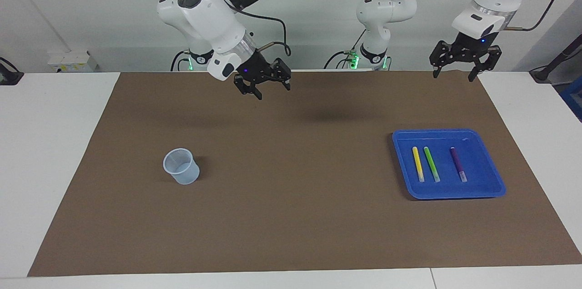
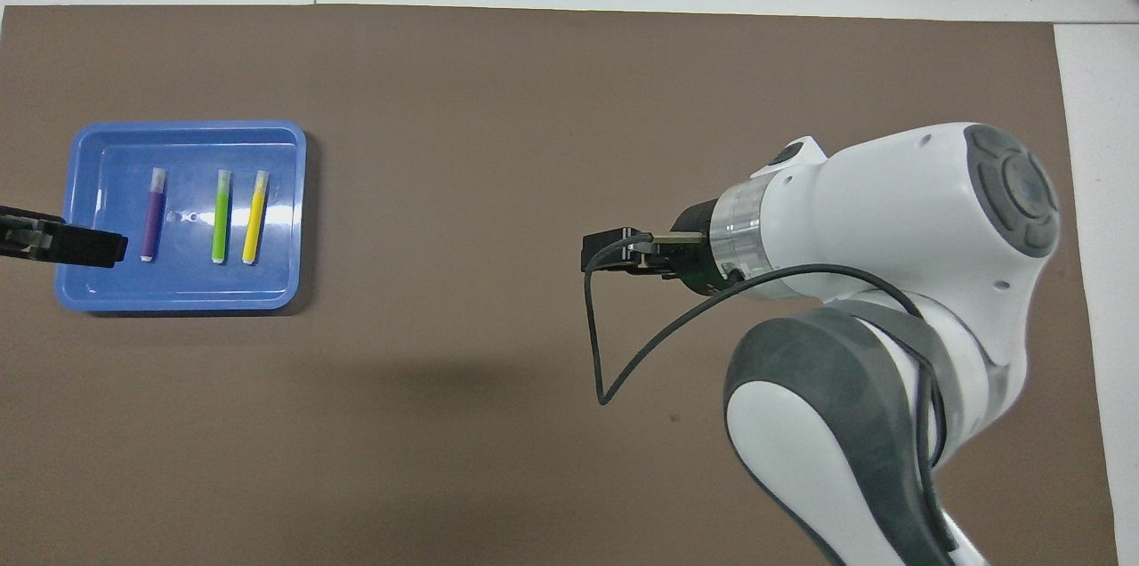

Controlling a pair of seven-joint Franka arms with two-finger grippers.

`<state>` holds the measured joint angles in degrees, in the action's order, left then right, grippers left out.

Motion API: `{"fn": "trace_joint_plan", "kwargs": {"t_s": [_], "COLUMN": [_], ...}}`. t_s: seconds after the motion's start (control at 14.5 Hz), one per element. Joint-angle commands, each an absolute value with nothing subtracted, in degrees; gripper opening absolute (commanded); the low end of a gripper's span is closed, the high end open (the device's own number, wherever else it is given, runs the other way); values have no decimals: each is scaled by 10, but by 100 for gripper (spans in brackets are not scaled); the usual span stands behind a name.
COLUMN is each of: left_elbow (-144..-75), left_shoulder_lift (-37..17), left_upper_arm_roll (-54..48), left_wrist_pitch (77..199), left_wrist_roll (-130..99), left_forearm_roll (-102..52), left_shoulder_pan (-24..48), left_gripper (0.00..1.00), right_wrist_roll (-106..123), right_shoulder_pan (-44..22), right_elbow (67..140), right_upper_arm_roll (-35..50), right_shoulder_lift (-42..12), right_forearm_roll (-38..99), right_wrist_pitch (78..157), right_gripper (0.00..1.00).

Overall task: Transfer and insert pens with both arms
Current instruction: 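Move the right gripper from the cup toward the table center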

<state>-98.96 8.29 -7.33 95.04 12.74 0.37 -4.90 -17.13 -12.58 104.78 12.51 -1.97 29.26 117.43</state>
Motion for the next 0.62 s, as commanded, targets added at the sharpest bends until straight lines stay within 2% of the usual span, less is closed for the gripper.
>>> {"fn": "trace_joint_plan", "kwargs": {"t_s": [0.0,0.14,0.28,0.48,0.55], "left_elbow": [-993,-993,-1000,-1065,-1068], "left_shoulder_lift": [92,93,94,102,105], "left_upper_arm_roll": [-62,-62,-62,-67,-67], "left_wrist_pitch": [950,942,958,1148,1150], "left_wrist_roll": [125,124,122,134,141], "left_forearm_roll": [-2,-2,-1,-1,-1], "left_shoulder_pan": [-61,-64,-64,-44,-43], "left_gripper": [100,100,100,100,100], "right_wrist_roll": [-178,-187,-232,-287,-301], "right_shoulder_pan": [-128,-128,-145,-172,-171], "right_elbow": [1024,1009,995,938,916], "right_upper_arm_roll": [124,124,125,125,125], "right_shoulder_lift": [-54,-69,-88,-134,-146], "right_forearm_roll": [380,410,409,410,422], "right_wrist_pitch": [1201,1217,1264,1296,1288], "right_gripper": [100,100,100,100,100]}}
